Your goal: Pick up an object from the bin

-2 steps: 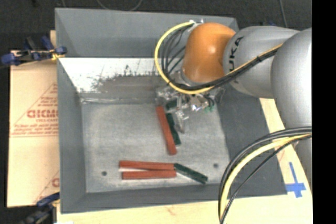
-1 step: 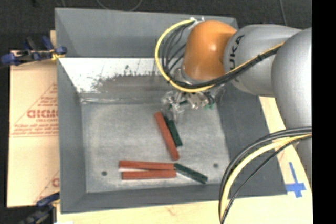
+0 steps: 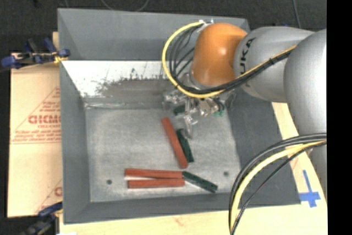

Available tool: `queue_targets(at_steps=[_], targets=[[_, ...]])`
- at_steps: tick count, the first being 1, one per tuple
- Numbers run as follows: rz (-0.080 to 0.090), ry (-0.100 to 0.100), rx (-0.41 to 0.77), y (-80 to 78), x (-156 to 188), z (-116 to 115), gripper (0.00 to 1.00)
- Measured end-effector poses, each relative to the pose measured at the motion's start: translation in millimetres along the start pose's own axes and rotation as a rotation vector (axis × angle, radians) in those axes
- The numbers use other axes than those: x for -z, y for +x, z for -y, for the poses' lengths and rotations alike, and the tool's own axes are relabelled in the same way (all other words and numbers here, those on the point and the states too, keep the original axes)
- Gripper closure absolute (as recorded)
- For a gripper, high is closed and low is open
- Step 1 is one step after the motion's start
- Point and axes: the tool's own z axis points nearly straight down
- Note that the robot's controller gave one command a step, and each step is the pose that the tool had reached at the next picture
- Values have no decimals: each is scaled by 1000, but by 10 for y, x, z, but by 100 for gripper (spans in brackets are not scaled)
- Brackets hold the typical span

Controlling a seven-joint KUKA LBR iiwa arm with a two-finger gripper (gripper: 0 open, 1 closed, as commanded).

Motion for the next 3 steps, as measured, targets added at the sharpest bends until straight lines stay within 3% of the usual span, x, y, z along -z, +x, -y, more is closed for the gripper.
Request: queue_targets(at_steps=[1,2,3], targets=[[-2,3,-61,186,-10,519,0],[-2,1,-59,174,-8,493,100],[2,7,-49,445,1471,772,100]])
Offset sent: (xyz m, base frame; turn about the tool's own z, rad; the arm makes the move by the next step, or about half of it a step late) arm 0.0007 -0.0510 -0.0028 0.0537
